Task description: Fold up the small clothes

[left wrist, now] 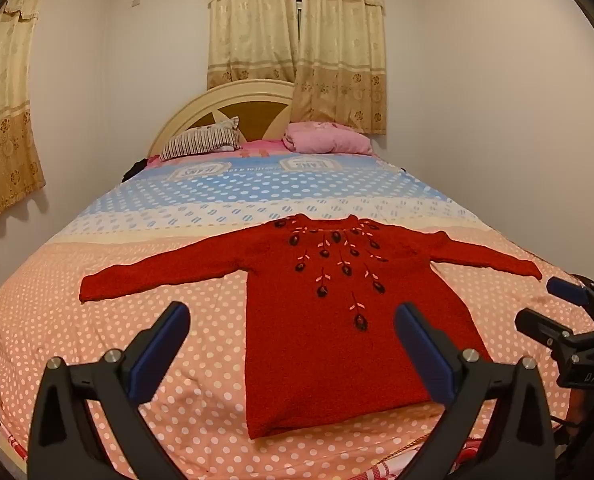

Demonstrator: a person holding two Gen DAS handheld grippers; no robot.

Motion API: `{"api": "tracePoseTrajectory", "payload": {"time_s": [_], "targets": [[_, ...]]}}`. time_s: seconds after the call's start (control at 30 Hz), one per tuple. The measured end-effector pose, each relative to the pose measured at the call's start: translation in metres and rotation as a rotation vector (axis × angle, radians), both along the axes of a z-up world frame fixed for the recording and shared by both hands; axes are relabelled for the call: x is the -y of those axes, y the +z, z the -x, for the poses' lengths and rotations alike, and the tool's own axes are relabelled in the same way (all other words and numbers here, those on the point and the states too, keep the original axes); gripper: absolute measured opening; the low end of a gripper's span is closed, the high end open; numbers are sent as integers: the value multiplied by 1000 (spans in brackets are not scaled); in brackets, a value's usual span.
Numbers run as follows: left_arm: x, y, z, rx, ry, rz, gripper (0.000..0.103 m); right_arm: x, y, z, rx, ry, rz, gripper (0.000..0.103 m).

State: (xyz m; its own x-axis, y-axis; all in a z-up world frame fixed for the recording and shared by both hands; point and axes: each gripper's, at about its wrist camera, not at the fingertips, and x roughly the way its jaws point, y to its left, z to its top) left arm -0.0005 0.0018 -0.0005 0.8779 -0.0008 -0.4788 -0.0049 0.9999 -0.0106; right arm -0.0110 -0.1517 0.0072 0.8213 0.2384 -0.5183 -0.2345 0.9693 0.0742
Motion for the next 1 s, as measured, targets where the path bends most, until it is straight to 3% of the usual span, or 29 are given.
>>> {"api": "tracePoseTrajectory", "payload": {"time_s": [1.0], "targets": [[3, -4, -1, 6, -2, 11, 103, 4, -6, -8, -26, 6, -1, 102]]}}
